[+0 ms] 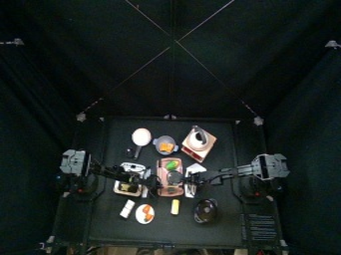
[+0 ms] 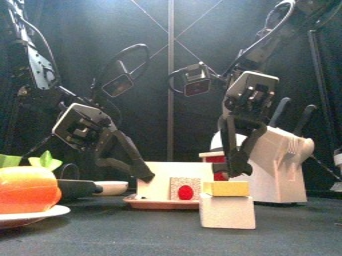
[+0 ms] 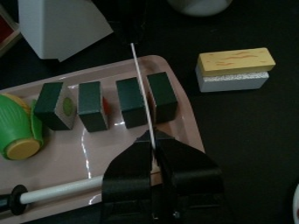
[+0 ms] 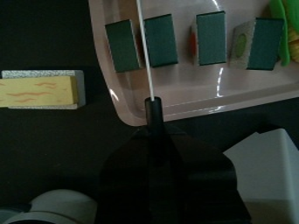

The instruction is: Cut sushi roll

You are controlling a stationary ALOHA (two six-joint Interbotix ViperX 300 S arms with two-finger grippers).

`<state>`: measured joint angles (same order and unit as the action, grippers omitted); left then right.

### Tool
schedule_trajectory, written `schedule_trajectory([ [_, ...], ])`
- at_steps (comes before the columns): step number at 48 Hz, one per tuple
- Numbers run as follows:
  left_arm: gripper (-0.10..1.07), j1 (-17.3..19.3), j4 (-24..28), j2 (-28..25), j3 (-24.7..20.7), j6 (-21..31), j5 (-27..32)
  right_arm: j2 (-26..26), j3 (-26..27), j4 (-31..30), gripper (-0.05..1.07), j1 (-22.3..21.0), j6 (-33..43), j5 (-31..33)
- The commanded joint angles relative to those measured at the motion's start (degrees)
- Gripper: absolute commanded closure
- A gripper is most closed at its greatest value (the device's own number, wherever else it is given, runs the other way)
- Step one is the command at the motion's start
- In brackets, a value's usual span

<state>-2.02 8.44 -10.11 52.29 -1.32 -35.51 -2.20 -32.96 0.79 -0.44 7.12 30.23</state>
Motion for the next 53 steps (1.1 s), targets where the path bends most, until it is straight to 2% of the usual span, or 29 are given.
schedule_trajectory([
  [1,0.60,-0.18,0.62,1.32,-1.58,-0.09,-0.35,1.05,1.58,-0.26,0.68,-0.88,0.09,-0.88],
  [39,0.60,1.23,2.99,2.29,-1.76,-0.09,-0.35,1.23,2.29,-0.44,0.68,-1.85,0.09,-0.53],
  [53,0.60,0.70,4.48,6.59,-1.49,-0.09,-0.35,4.48,2.99,-0.53,0.68,-1.14,0.09,-0.26],
])
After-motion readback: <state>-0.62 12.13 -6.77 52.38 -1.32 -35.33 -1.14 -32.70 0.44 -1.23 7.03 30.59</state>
